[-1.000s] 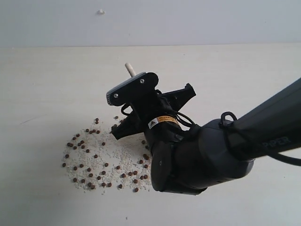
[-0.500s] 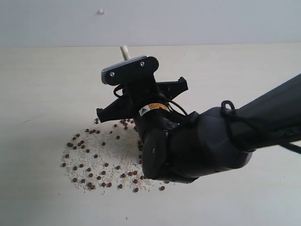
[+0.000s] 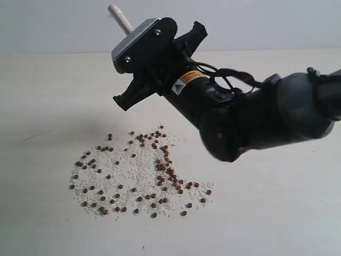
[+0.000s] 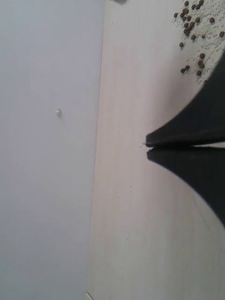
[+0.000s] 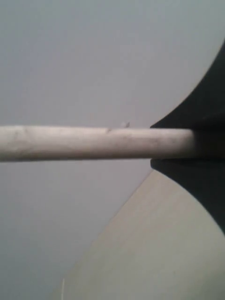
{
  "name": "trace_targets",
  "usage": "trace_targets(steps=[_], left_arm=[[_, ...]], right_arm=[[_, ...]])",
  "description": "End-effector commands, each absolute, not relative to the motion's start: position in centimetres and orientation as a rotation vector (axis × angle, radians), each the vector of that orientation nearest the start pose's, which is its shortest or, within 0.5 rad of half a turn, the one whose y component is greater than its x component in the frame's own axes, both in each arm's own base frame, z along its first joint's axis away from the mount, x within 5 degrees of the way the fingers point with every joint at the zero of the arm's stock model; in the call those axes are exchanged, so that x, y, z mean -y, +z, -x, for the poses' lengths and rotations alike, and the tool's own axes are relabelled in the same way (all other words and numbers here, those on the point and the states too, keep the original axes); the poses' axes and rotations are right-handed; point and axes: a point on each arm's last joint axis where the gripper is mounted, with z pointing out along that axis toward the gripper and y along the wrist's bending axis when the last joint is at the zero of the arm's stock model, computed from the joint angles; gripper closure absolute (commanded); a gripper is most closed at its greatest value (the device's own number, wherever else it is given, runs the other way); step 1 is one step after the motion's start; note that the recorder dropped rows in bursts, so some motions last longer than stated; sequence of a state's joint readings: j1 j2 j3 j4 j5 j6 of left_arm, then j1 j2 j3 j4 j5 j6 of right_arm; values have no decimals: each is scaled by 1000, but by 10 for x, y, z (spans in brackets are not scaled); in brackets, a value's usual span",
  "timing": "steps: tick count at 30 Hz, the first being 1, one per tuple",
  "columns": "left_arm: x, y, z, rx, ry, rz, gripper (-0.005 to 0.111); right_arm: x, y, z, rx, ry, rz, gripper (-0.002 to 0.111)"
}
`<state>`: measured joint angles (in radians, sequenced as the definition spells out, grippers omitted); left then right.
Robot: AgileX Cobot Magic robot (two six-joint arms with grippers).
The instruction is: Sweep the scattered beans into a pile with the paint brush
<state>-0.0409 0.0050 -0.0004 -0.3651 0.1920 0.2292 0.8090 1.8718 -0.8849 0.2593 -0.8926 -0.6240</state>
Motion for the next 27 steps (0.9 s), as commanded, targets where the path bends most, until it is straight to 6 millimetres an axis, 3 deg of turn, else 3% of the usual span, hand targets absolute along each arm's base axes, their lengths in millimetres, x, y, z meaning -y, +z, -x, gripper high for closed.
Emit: trace_targets(steps=[1,5,12,19,27], left_arm=[[9,197,-55,-1667,-196,19,107],[9,197,-55,-1667,-196,19,107],[9,197,-55,-1667,-196,19,107],[9,197,-55,-1667,-196,19,107],[9,197,-55,-1667,-196,19,107]], right_arm=[[-250,186,-296,-1291,308,1033,108],[-231,174,-320,-1253,423,1191,108],[-218,152,-358,-1298,603,1157,108],[-223,118,-350,-1365,748,1264,108],[-227,121,-338,-1390,971,1249,108]])
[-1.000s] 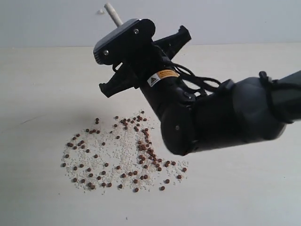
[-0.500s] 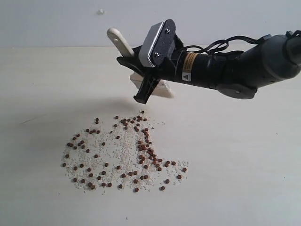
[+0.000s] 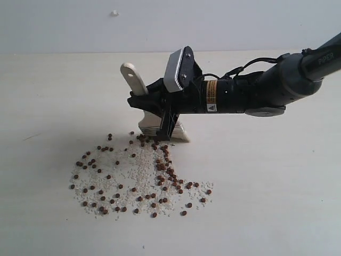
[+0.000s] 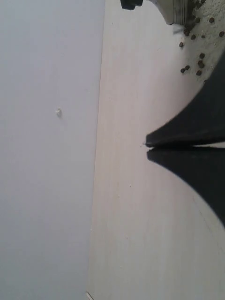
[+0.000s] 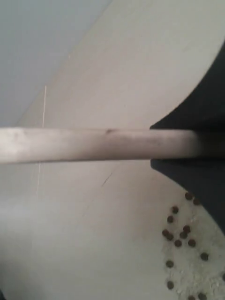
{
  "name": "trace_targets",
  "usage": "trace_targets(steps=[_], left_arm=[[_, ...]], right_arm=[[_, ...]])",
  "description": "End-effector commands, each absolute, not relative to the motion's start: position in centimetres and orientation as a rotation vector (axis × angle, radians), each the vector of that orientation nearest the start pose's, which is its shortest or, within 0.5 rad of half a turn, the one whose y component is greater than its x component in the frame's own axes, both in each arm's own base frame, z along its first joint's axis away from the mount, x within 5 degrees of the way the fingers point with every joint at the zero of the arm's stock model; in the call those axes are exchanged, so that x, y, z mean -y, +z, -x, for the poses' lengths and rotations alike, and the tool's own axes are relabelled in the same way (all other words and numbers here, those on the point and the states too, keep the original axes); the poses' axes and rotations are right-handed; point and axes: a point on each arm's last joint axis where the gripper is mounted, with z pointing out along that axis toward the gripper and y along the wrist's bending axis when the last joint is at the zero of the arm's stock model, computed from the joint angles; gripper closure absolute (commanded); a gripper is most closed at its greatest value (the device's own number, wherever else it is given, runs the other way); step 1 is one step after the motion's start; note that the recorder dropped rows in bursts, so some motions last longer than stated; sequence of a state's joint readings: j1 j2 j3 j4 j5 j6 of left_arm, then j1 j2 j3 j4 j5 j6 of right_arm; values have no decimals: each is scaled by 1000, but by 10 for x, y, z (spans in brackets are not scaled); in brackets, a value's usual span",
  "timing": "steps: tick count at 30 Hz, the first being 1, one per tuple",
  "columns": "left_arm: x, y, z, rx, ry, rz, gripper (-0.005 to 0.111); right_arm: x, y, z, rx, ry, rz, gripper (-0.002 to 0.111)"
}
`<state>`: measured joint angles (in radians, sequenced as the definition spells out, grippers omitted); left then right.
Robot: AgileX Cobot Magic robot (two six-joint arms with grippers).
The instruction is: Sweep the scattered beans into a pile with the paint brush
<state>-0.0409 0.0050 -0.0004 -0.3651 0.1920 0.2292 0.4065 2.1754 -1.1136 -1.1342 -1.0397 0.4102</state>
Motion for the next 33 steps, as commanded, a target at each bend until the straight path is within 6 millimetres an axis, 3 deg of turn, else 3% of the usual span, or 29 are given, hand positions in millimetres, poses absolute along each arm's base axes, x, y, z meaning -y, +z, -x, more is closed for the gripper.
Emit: trace_targets(steps=[1,11,18,20,24,33], left_arm=[[9,197,-55,-1667,-196,19,107],[9,197,-55,-1667,-196,19,107],[9,197,-55,-1667,-196,19,107],[9,197,-55,-1667,-196,19,107],[9,197,-55,-1667,-196,19,107],[9,197,-55,-1667,-196,19,107]], right_arm=[[-227,121,-336,-1388,996,1256,108],[-229,128,-329,-1456,1239,1133,108],[-227,182,-326,-1277,1131,1168,108],[-226,204,-327,-1143,974,1202,108],[-226,194,-347,-1172,746,1206,108],[-247,145,-387,-1143,850,1198,108]])
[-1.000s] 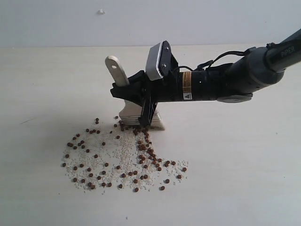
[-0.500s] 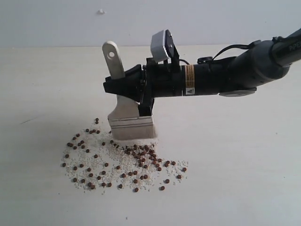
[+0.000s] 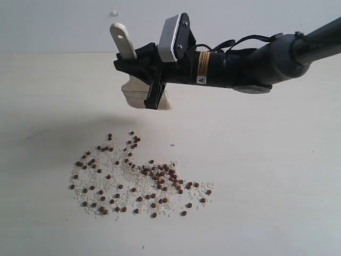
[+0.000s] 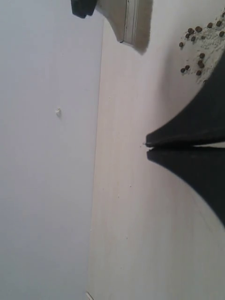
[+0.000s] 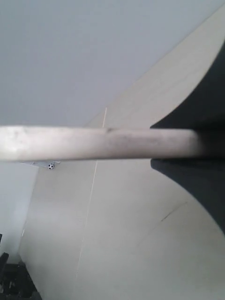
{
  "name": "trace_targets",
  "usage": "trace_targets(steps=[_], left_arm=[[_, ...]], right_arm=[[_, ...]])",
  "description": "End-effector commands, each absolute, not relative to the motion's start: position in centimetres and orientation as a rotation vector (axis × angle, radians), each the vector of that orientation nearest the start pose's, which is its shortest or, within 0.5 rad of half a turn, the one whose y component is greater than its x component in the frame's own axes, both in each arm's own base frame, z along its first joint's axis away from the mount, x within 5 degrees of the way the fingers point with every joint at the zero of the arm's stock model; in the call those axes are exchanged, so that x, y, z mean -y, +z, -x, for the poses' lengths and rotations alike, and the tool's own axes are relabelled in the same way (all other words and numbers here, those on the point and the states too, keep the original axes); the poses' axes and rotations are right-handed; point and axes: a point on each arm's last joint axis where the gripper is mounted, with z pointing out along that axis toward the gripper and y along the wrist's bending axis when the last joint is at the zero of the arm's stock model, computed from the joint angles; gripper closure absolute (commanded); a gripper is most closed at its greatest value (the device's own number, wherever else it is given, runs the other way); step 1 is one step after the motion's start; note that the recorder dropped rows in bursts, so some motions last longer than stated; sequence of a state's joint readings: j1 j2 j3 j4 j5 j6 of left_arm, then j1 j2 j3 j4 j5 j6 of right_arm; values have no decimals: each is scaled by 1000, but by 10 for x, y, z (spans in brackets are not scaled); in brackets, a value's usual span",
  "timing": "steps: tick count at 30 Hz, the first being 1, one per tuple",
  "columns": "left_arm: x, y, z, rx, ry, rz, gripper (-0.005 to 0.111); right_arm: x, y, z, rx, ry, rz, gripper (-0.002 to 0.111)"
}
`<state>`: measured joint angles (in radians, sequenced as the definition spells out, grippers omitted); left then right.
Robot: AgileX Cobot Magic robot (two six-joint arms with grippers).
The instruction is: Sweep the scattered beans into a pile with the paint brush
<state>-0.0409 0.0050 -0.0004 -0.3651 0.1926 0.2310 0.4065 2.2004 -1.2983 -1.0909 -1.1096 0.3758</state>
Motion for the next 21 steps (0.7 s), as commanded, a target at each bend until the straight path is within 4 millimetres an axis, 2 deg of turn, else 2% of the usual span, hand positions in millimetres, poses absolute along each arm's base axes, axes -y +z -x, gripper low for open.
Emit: trace_targets(steps=[1,3,6,14,21], left_arm=[[9,197,-55,-1667,-196,19,107],[9,197,-55,-1667,-196,19,107],[9,197,-55,-1667,-196,19,107],[9,197,-55,-1667,-196,19,107],[9,197,-55,-1667,-196,19,107]], right_arm=[[-250,139,-390,-1159,883,1206,108],[-253,124,-390,-1201,978,1231,108],[-254,115,-386,-1259,1108,1228,108],[-254,115,-378,-1476,1328,1187,108],[-253,115,-375,-1564,1397,1177,108]])
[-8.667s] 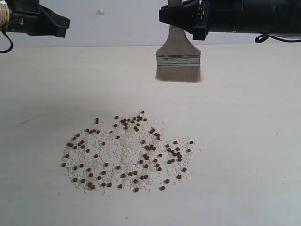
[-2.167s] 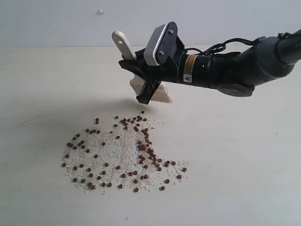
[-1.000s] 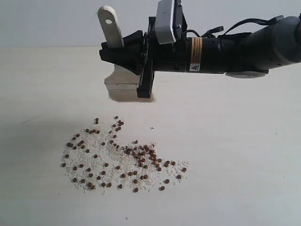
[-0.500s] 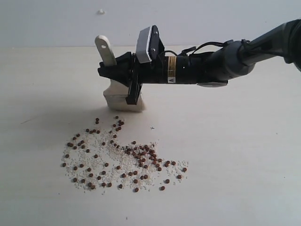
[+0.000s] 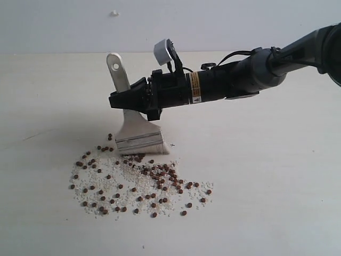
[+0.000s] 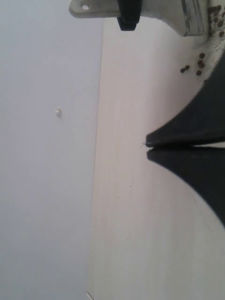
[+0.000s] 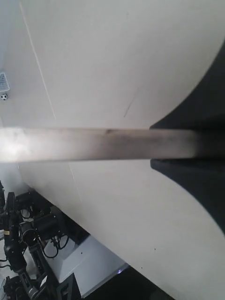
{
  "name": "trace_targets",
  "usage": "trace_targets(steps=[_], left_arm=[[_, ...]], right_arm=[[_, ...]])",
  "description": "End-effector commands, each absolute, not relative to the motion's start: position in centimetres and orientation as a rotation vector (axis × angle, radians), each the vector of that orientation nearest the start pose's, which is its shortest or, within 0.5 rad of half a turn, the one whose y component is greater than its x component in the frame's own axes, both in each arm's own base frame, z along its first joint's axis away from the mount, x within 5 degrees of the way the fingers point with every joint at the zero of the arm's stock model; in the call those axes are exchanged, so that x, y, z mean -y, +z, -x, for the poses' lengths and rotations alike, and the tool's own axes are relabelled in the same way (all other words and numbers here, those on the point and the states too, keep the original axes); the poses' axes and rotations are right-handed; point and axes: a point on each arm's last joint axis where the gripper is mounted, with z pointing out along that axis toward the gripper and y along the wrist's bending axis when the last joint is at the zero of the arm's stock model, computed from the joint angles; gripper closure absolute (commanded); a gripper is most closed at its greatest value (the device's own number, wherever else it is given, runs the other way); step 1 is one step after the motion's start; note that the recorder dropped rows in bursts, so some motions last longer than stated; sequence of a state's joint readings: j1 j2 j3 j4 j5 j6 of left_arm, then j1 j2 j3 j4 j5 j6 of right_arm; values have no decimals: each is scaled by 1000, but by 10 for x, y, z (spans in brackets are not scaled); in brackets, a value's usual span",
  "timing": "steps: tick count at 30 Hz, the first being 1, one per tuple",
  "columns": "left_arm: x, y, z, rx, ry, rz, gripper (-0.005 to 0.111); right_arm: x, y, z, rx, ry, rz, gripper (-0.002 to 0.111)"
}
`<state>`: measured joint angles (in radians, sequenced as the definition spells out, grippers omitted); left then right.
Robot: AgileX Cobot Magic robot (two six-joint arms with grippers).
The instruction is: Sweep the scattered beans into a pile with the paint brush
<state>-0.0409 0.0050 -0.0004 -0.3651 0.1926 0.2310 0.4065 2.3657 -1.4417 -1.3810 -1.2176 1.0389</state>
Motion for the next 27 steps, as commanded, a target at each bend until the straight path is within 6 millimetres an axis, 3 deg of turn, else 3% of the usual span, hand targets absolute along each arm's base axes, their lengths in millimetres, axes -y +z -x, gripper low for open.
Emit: trace_targets(steps=[1,14,21,27], left_arm=[[9,197,-55,-1667,-196,19,107],[9,197,-55,-1667,-196,19,107],[9,197,-55,-1667,-196,19,107],[9,197,-55,-1667,-196,19,107]], right_arm=[[-253,116,-375,-1561,1395,1178,108],[-251,195,-370,-1355,1280,1238,108],[-252,188,-372,-1103,1051,1371,108],[-261,173,-385,-1028,995,1435,108]])
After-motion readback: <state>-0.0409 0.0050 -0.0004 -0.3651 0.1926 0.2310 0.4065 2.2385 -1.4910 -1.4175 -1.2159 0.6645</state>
